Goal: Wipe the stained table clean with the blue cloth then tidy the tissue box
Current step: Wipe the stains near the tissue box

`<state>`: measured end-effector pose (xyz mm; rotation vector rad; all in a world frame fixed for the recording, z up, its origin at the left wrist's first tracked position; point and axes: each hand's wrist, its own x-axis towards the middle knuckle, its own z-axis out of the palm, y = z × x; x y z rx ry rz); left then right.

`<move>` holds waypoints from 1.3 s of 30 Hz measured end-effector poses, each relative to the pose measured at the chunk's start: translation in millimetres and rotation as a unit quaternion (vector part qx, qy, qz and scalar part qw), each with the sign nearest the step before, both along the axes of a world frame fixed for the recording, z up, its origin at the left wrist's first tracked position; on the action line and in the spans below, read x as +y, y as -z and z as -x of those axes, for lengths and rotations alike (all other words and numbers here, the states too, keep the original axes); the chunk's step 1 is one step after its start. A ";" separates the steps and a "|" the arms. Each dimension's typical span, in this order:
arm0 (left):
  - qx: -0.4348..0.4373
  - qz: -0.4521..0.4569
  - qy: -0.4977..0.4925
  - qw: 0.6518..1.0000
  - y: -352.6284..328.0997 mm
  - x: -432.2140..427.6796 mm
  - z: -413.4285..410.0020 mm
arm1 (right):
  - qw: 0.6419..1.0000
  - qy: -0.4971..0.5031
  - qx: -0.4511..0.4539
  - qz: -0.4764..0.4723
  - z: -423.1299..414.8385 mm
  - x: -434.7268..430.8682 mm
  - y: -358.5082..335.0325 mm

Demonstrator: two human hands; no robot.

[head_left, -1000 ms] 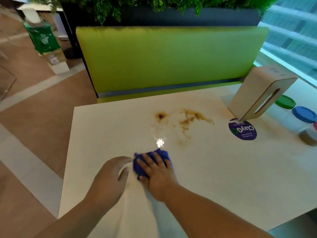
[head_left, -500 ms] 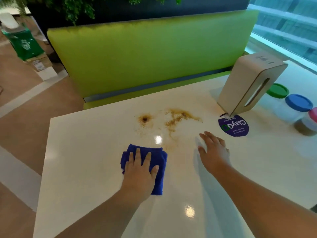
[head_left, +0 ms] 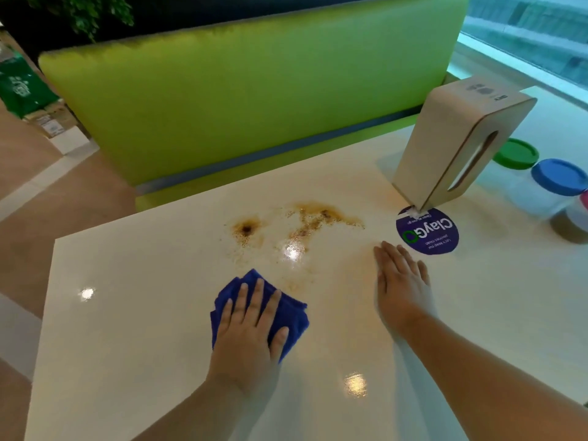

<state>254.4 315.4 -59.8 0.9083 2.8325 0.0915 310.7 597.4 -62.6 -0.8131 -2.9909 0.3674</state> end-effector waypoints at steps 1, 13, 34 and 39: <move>0.001 0.001 -0.019 1.000 0.9 3.9 0.0 | 1.000 0.002 0.004 -0.007 -0.2 -1.1 0.9; -0.008 -0.020 0.013 1.000 -0.9 18.4 2.1 | 0.999 0.008 0.026 -0.017 -0.9 -3.6 1.3; -0.021 -0.048 0.043 0.998 -3.6 30.2 16.2 | 0.999 0.001 0.022 -0.030 -2.0 -3.3 0.9; -0.025 -0.050 0.144 0.988 -6.0 19.4 26.4 | 0.999 0.004 0.035 -0.029 -1.3 -3.8 1.5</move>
